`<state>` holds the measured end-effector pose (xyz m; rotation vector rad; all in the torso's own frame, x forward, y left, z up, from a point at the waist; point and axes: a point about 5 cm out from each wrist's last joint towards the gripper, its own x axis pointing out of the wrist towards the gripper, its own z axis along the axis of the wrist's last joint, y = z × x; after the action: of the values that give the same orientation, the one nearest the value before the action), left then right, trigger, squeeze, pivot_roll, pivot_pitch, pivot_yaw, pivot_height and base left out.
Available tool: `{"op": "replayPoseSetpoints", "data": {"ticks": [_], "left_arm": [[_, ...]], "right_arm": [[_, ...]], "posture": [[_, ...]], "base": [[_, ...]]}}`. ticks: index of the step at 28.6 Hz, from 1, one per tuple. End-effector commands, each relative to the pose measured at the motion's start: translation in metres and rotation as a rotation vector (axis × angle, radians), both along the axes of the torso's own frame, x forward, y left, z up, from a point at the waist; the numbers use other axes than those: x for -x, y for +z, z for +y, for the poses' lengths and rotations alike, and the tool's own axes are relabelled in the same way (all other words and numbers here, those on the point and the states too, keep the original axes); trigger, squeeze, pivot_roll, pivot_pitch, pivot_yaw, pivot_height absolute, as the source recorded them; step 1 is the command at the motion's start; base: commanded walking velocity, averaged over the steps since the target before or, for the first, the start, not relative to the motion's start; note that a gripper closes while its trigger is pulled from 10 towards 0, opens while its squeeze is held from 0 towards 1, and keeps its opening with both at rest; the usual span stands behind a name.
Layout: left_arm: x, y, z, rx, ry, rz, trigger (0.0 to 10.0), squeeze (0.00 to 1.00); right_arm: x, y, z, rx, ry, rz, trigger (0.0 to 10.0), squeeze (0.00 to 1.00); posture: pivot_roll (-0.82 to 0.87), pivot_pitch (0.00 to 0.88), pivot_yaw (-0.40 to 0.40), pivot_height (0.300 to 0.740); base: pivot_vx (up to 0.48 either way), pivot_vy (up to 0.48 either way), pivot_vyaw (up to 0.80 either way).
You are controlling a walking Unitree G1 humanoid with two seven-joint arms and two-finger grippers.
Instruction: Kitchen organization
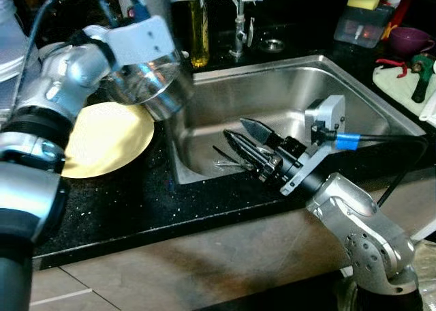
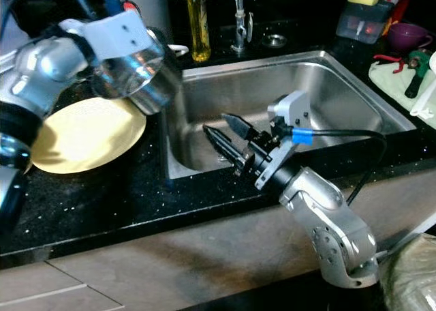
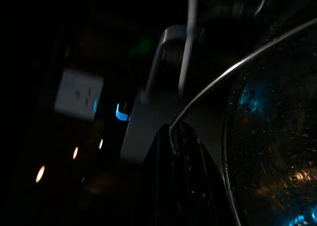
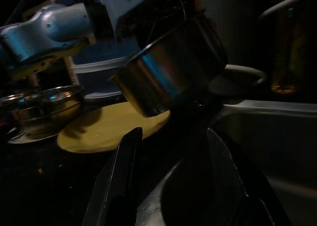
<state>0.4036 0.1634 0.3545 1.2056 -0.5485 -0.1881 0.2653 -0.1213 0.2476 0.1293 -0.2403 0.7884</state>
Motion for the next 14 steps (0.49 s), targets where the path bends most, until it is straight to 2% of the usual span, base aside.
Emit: {"op": "replayPoseSetpoints", "data": {"ticks": [1, 6, 12, 13, 14], "left_arm": [[0.002, 0.006, -0.010, -0.001, -0.051, -0.026, 0.0, 0.00], [0.002, -0.001, -0.029, -0.002, -0.105, -0.031, 0.0, 0.00], [0.000, -0.005, -0.033, 0.009, -0.100, -0.024, 0.0, 0.00], [-0.002, -0.010, -0.033, 0.015, -0.083, -0.013, 10.0, 0.00], [-0.003, -0.012, -0.032, 0.016, -0.076, -0.009, 10.0, 0.00]], "right_arm": [[-0.002, -0.001, -0.003, -0.001, -0.036, 0.000, 10.0, 0.00], [-0.002, -0.004, -0.005, 0.019, -0.053, 0.018, 10.0, 0.00], [-0.001, -0.004, -0.007, 0.014, -0.076, 0.013, 10.0, 0.00], [-0.001, -0.005, -0.009, 0.012, -0.088, 0.008, 10.0, 0.00], [-0.001, -0.005, -0.010, 0.014, -0.092, 0.006, 10.0, 0.00]], "posture": [[-0.17, 0.034, 0.074, 0.740], [-0.17, 0.030, 0.087, 0.740], [-0.18, 0.029, 0.091, 0.740], [-0.18, 0.026, 0.089, 0.740], [-0.18, 0.027, 0.089, 0.740]], "base": [[0.000, 0.000, 0.00], [0.000, 0.000, -0.74], [0.000, 0.000, -0.74], [0.000, 0.000, 0.00], [0.000, 0.000, 0.00]]}}
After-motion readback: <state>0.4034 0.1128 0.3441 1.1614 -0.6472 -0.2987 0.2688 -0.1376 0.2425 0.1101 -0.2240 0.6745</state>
